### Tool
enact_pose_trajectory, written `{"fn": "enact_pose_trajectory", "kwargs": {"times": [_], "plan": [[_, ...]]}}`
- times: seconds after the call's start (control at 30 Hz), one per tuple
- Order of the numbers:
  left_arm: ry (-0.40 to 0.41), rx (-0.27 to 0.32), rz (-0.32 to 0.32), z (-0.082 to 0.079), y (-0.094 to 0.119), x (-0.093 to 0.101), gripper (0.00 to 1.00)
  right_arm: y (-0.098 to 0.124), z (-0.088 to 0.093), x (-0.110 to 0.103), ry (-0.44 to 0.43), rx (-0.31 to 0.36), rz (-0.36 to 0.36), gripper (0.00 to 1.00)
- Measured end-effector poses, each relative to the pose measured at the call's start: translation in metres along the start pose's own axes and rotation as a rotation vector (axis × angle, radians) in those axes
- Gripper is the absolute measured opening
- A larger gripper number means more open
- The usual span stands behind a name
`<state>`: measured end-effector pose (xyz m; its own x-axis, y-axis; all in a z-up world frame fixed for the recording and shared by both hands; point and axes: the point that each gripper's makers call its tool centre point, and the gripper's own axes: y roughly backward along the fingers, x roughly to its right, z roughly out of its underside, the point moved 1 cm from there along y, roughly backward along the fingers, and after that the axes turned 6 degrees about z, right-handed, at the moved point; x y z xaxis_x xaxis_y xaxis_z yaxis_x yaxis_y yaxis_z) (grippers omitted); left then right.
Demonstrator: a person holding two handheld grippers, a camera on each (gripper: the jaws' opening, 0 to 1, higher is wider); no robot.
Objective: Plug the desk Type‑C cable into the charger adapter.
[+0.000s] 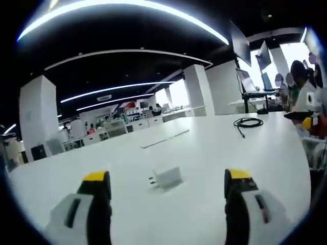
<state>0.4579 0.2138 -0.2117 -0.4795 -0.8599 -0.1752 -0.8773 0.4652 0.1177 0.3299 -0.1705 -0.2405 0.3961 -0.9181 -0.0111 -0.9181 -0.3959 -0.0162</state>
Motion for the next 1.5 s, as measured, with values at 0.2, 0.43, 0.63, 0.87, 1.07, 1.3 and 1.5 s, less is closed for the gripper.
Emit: {"fn": "enact_pose_trajectory", "kwargs": {"times": [0.2, 0.43, 0.63, 0.87, 1.07, 1.3, 1.5], "plan": [[-0.005, -0.014, 0.004, 0.001, -0.005, -0.004, 0.96, 0.0, 0.0, 0.001, -0.001, 0.001, 0.001, 0.94], [-0.024, -0.044, 0.019, 0.006, -0.016, -0.012, 1.0, 0.0, 0.001, 0.003, -0.001, -0.001, 0.005, 0.94], [-0.003, -0.077, 0.018, 0.014, -0.02, -0.017, 1.0, 0.0, 0.002, 0.004, -0.002, -0.004, 0.009, 0.94], [-0.012, -0.108, 0.013, 0.021, -0.025, -0.022, 1.0, 0.0, 0.002, 0.006, -0.002, -0.004, 0.01, 0.94], [0.002, -0.126, 0.023, 0.024, -0.03, -0.022, 1.0, 0.001, 0.001, 0.007, 0.006, -0.002, 0.013, 0.94], [-0.025, -0.134, 0.048, 0.02, -0.037, -0.016, 1.0, 0.002, -0.005, 0.008, 0.01, 0.011, 0.018, 0.94], [-0.043, -0.126, 0.065, 0.013, -0.044, -0.016, 1.0, 0.003, -0.01, 0.01, 0.01, 0.021, 0.021, 0.94]]}}
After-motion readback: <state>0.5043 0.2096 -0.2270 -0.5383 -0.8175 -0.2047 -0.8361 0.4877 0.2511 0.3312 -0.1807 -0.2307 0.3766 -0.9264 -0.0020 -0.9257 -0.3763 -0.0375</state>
